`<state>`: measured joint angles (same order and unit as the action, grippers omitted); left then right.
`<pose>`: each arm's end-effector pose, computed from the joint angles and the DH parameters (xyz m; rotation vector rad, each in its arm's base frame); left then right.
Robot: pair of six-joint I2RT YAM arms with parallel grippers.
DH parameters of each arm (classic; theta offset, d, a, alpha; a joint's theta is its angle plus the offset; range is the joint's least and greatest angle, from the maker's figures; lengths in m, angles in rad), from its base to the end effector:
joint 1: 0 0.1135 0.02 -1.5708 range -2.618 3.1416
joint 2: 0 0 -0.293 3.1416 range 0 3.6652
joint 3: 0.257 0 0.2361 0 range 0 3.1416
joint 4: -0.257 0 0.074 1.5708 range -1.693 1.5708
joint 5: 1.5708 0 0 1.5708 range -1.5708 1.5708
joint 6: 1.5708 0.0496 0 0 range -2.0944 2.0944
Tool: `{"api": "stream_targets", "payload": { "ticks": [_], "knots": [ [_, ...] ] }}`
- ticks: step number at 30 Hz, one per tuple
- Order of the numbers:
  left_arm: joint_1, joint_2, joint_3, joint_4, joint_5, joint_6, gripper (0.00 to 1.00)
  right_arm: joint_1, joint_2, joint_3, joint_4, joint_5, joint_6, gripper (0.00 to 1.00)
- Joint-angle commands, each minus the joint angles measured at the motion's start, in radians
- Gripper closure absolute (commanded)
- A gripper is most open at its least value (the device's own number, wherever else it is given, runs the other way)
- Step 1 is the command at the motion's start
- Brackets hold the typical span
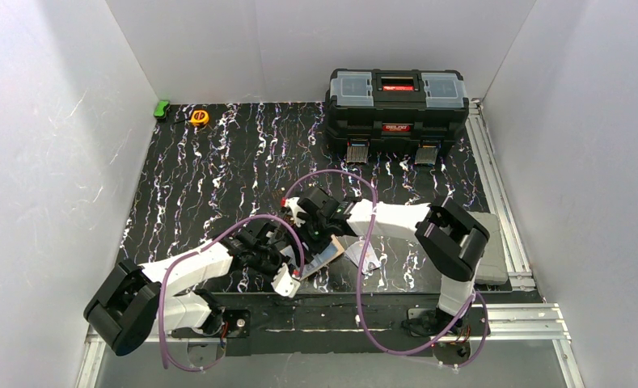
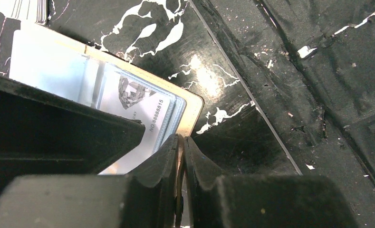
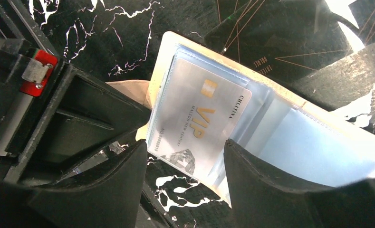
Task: Put the credit cards into the card holder
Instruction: Insert the credit card into the card holder.
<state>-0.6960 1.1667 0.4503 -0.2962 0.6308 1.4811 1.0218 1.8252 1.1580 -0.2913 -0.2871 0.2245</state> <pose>0.1169 -0.1358 0.1815 2.1935 0.8991 -0.4528 0.1864 0.3316 0.2034 -1.1584 2.4334 0.8126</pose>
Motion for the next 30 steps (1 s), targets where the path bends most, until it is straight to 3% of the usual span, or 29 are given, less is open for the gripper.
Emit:
{"api": "stream_targets", "payload": {
  "ticks": [1, 9, 15, 30],
  "knots": [
    [-0.004, -0.04, -0.005, -0.061, 0.013, 0.001, 0.91, -0.038, -0.052, 0.032, -0.031, -0.007, -0.014, 0.33],
    [-0.005, -0.138, 0.005, -0.153, -0.012, 0.0, 0.91, -0.198, -0.185, -0.062, -0.007, -0.052, 0.018, 0.3],
    [-0.005, -0.14, 0.009, -0.167, -0.034, 0.001, 0.91, -0.262, -0.118, -0.097, -0.002, -0.067, 0.037, 0.29],
    [-0.003, -0.208, 0.012, -0.136, -0.147, -0.101, 0.72, -0.325, -0.055, -0.175, 0.114, -0.192, 0.088, 0.3]
  ]
}}
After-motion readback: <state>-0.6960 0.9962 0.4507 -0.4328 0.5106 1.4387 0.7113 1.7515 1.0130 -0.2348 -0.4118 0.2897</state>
